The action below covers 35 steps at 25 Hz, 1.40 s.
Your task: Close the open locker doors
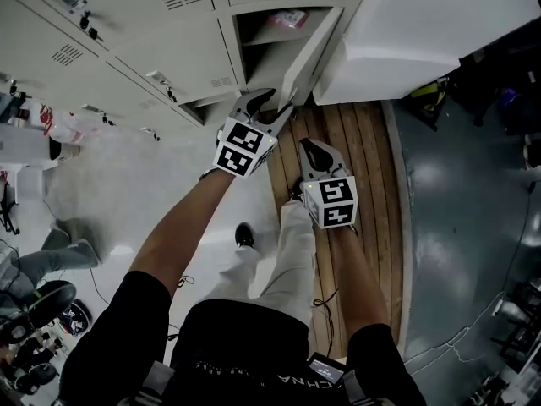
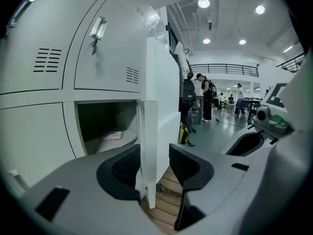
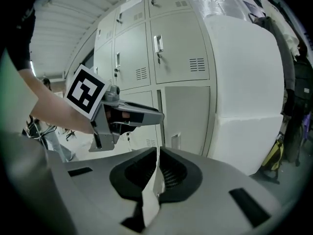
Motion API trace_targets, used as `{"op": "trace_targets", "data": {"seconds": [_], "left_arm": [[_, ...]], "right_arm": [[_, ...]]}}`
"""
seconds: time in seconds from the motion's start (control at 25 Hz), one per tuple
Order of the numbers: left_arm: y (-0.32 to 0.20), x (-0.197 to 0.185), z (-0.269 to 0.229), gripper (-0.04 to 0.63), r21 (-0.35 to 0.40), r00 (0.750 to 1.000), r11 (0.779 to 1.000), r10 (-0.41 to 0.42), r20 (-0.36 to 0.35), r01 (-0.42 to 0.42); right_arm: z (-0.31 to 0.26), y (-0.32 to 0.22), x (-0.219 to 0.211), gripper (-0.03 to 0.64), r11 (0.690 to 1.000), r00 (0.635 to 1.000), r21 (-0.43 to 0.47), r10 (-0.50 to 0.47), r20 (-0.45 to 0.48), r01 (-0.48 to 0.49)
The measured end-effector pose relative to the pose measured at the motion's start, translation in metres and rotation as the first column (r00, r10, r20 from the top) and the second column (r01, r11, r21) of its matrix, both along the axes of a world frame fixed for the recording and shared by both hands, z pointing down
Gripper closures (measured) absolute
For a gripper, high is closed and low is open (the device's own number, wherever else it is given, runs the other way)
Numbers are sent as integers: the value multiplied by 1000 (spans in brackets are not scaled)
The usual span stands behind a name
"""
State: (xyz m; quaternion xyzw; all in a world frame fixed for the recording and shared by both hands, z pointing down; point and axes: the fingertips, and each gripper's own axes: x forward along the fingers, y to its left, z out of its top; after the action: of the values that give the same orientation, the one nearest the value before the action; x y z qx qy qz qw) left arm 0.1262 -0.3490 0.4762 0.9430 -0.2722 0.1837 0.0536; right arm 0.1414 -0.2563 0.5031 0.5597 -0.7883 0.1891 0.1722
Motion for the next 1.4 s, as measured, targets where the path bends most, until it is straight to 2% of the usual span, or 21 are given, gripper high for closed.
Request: {"op": "trace_targets", "data": {"seconds": [0.28,0.4,0.52,0.68,1.0,1.4], "left_arm": [[-25,12,3,422,29,998,998,-62,-2,62],[-29,13,4,427,45,999,998,-49,-1,49],[-31,13,5,492,64,999,997,-32,5,32],[-34,14,5,494,61,1000,998,-14,-6,15],[-32,21,7,495,57,999,997,45,-6,-45],[-38,19,10,495,76,999,996,52,1,-52]], "right_arm": [[19,-24,11,574,1000,1000,-21,-21,6,21],[29,-35,10,574,998,999,-31,-50,2,50],[41,-51,9,574,995,996,-35,-92,2,92],[53,-73,9,574,986,987,-34,-162,7,162],[80,-116,10,572,939,941,-59,-337,29,339],[98,-132,4,572,861,862,-89,-506,-39,501]]}}
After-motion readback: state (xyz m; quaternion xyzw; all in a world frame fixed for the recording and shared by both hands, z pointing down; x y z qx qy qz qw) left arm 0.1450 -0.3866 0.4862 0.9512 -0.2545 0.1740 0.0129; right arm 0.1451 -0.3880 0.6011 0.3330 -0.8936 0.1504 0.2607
